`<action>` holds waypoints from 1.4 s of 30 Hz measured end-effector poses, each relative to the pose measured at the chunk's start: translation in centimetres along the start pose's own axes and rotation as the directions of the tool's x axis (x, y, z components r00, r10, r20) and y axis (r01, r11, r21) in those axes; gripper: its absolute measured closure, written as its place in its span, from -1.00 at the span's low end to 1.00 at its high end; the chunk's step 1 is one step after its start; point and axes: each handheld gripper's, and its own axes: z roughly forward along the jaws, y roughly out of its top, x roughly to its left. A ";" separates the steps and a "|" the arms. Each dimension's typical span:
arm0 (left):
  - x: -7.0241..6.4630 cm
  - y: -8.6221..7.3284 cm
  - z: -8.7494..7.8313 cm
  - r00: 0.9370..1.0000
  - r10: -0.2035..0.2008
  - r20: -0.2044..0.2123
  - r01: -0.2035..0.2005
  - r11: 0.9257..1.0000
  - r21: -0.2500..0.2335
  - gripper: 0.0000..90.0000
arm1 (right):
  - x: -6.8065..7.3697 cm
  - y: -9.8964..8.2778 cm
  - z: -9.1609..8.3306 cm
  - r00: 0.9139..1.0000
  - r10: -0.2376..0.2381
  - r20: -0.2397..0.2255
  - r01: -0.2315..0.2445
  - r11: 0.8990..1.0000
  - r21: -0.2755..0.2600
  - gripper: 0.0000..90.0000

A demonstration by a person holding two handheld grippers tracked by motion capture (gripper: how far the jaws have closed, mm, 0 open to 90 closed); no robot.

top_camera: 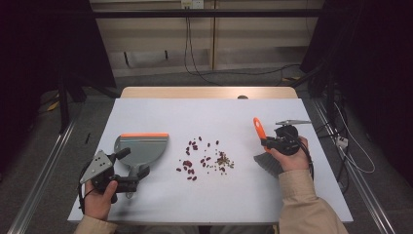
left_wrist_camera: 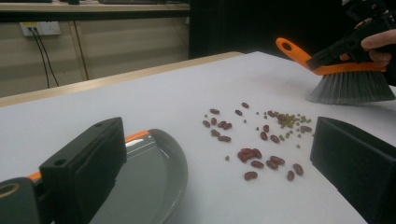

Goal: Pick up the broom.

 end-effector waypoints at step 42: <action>0.1 -0.3 0.5 1.000 -0.012 0.014 0.012 1.000 0.022 -0.92 | 1.2 4.2 1.3 1.000 -0.027 -0.007 0.025 0.982 -0.187 0.73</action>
